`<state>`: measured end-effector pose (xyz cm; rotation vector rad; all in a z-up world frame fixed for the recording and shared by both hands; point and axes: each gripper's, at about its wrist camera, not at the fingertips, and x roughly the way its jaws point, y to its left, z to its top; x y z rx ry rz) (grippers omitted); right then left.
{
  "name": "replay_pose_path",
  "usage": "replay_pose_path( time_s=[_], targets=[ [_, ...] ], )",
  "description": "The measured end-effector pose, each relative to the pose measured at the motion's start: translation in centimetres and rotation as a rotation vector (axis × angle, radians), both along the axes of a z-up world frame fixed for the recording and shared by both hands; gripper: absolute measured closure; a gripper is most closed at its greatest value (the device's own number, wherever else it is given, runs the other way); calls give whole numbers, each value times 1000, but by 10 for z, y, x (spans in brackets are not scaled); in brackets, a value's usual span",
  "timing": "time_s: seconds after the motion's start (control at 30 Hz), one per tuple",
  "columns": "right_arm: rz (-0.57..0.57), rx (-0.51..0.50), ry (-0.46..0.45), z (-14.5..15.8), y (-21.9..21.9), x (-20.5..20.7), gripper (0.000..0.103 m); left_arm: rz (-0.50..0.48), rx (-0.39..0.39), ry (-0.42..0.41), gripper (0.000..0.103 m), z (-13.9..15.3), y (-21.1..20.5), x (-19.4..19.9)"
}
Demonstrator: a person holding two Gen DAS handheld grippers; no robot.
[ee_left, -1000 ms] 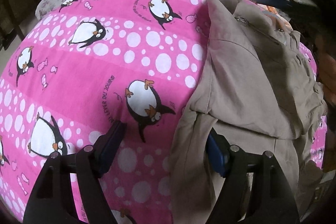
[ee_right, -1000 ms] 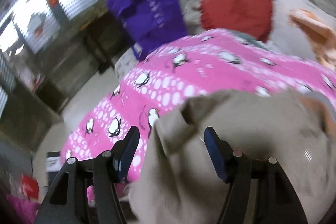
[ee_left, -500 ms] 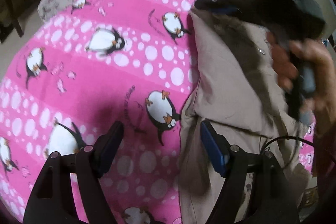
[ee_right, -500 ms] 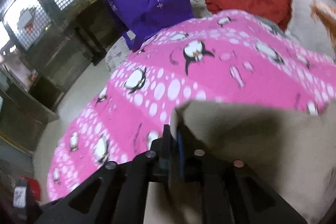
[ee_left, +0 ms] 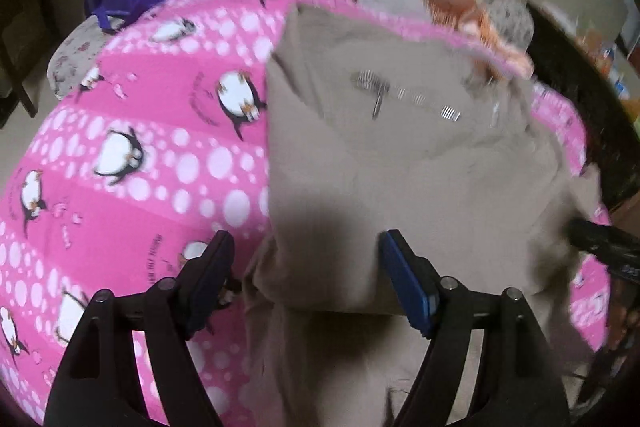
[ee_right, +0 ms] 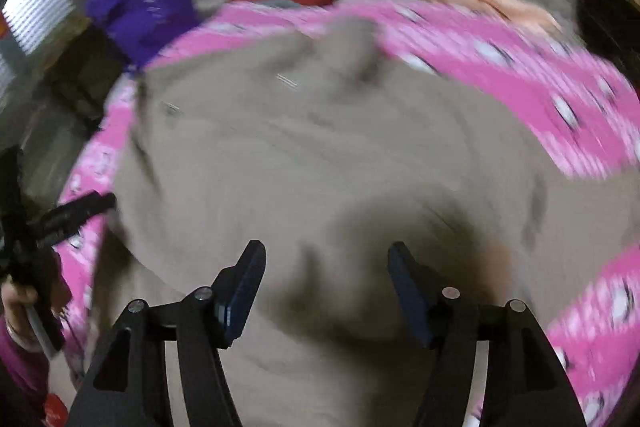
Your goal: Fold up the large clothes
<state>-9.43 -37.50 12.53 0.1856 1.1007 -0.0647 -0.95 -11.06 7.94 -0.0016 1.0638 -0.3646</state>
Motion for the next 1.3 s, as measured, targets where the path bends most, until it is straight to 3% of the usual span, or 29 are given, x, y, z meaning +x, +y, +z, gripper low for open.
replay_pose_path(
  time_s=[0.07, 0.13, 0.2, 0.27, 0.33, 0.4, 0.53, 0.7, 0.73, 0.77, 0.8, 0.83, 1.0, 1.1, 1.17, 1.2, 1.3],
  targets=[
    [-28, -59, 18, -14, -17, -7, 53, -2, 74, 48, 27, -20, -7, 7],
    [-79, -98, 45, -29, -29, -2, 83, 3, 86, 76, 27, -32, -7, 8],
    [-127, -58, 64, -37, -40, 0, 84, 3, 107, 60, 27, -26, -5, 3],
    [-158, 15, 39, -29, -44, -6, 78, 1, 114, 60, 27, -15, 4, -8],
    [-143, 81, -14, -10, -39, -20, 59, -20, 96, 40, 27, -3, 11, -19],
    [-101, 80, -40, 5, -24, -33, 47, -55, 95, 28, 27, 9, 20, -35],
    [3, 49, -66, 24, 10, -59, 37, -83, 51, 32, 21, 15, 39, -64],
    [10, 57, -65, 24, 25, -84, 36, -49, 92, 79, 21, -12, 36, -58],
    [3, 68, -67, 26, 25, -88, 36, -38, 111, 84, 26, -17, 34, -53],
    [-2, 72, -70, 29, 24, -92, 36, -22, 127, 93, 59, -22, 34, -49],
    [-4, 74, -73, 32, 23, -95, 36, -15, 114, 101, 82, -23, 37, -47],
    [-8, 66, -73, 39, 21, -102, 36, -13, 69, 122, 98, -24, 41, -44],
    [-33, 19, -72, 71, -2, -132, 31, 12, 49, 79, 100, -9, 69, -41],
    [-75, -14, -55, 73, -19, -145, 28, 77, 38, 99, 103, -14, 97, -33],
    [-93, -20, -33, 63, -26, -149, 28, 187, 171, 64, 103, -20, 115, -27],
    [-105, -12, -9, 52, -28, -150, 28, 208, 156, 73, 103, -21, 124, -25],
    [-114, 18, 32, 28, -27, -148, 28, 195, -120, 173, 103, -15, 151, -29]
  ],
)
